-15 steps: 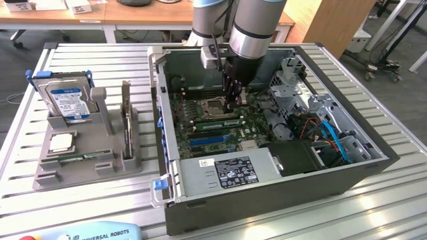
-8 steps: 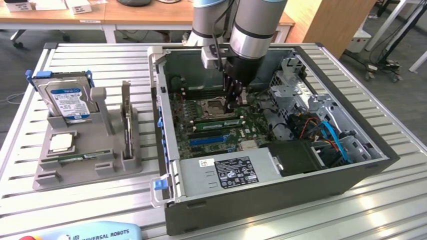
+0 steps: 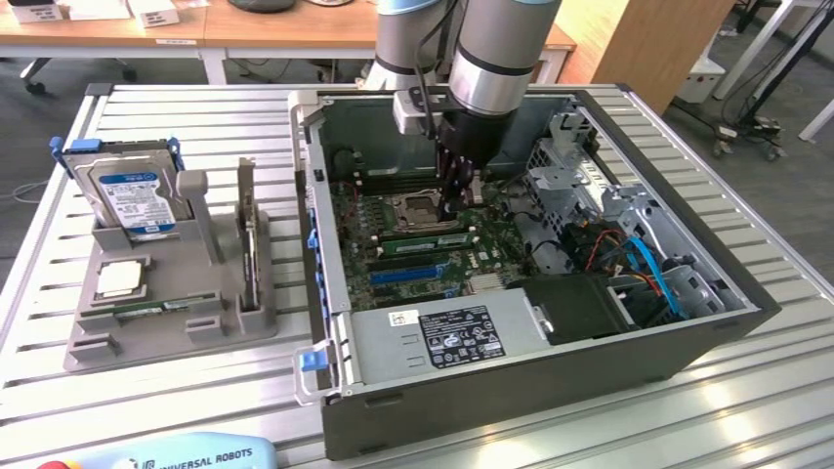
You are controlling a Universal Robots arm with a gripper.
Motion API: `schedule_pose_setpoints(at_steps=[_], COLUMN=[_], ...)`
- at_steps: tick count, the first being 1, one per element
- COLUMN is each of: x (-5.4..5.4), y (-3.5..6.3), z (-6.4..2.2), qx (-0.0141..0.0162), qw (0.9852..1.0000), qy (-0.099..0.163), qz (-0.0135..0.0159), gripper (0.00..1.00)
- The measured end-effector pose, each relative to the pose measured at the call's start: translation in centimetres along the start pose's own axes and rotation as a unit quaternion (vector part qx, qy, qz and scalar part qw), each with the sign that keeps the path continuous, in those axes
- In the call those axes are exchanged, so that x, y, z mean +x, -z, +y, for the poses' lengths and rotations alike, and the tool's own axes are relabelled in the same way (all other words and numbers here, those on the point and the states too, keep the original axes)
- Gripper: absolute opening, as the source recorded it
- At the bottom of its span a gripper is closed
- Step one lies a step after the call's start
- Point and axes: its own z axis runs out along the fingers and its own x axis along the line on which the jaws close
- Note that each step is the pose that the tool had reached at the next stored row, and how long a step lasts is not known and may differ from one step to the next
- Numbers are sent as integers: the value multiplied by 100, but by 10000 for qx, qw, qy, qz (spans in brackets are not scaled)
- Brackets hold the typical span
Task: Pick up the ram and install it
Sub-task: 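Press down the ram until it locks into place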
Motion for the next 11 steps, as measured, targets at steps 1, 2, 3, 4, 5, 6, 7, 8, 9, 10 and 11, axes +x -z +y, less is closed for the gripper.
schedule_pose_setpoints(at_steps=[1, 2, 3, 4, 5, 6, 7, 8, 9, 10, 11], x=[0, 0, 0, 0, 0, 0, 0, 0, 0, 0, 0], y=[0, 0, 0, -1, -2, -4, -5, -7, -9, -10, -11], z=[0, 0, 0, 0, 0, 0, 0, -1, -1, -1, -1], qx=[0, 0, 0, 1, 2, 4, 5, 7, 8, 9, 11], qw=[10000, 10000, 10000, 10000, 9999, 9997, 9994, 9991, 9987, 9981, 9976], qy=[0, -9, -39, -93, -164, -252, -340, -429, -519, -608, -698], qz=[0, 0, -1, -2, -5, -8, -11, -14, -17, -19, -22], gripper=[10, 10, 10, 10, 10, 10, 10, 10, 10, 10, 10])
